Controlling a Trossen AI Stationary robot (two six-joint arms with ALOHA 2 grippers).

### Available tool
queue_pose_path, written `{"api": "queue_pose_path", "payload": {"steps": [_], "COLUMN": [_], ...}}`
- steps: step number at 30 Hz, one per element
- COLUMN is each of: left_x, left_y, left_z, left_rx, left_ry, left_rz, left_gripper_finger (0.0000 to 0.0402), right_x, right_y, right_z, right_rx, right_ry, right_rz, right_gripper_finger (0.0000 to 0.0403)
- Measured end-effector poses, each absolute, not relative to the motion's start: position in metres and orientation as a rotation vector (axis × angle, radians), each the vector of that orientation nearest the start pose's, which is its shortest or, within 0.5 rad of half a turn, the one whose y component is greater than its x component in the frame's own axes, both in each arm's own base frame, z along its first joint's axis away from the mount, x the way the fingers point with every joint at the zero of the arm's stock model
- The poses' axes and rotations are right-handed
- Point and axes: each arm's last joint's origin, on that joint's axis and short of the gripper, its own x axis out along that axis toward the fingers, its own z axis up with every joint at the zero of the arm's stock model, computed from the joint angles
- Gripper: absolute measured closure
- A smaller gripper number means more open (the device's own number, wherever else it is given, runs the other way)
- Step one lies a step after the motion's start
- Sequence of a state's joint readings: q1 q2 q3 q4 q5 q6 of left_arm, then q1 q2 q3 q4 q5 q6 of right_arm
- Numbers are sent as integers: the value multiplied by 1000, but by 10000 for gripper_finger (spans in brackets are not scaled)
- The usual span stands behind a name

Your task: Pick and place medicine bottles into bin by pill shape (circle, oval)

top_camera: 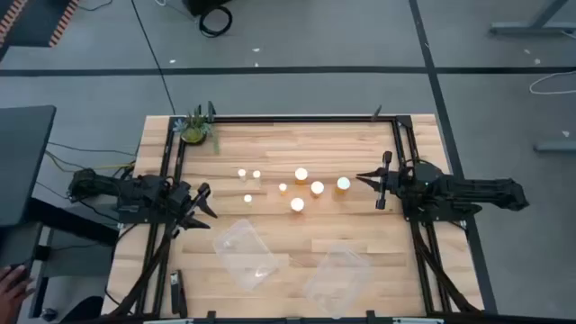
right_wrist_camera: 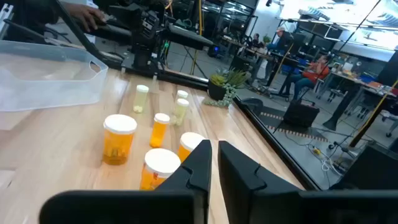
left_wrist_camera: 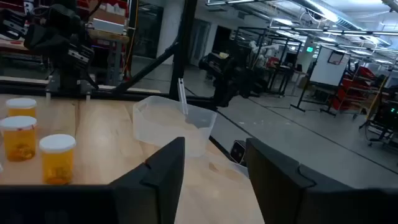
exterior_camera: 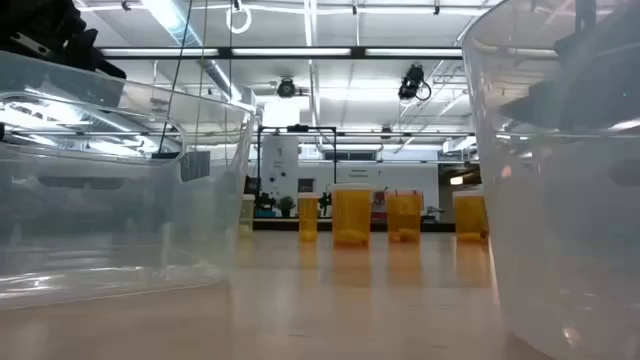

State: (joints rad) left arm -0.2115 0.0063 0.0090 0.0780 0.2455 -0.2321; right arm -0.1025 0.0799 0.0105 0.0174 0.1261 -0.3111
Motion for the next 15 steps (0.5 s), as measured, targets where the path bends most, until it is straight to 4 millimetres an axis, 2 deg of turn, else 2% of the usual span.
{"api": "queue_pose_path", "payload": {"steps": [15], "left_x": [93], "left_y": [-27], "left_z": [174], "left_rx": [-227], "left_ry": [-28], "left_rz": [-464], "left_gripper_finger": [224], "right_x": [101], "right_y": [-14], "right_z": [162], "right_rx": [-310], "right_ry": [87], "right_rz": [-219], "right_gripper_finger": [366]}}
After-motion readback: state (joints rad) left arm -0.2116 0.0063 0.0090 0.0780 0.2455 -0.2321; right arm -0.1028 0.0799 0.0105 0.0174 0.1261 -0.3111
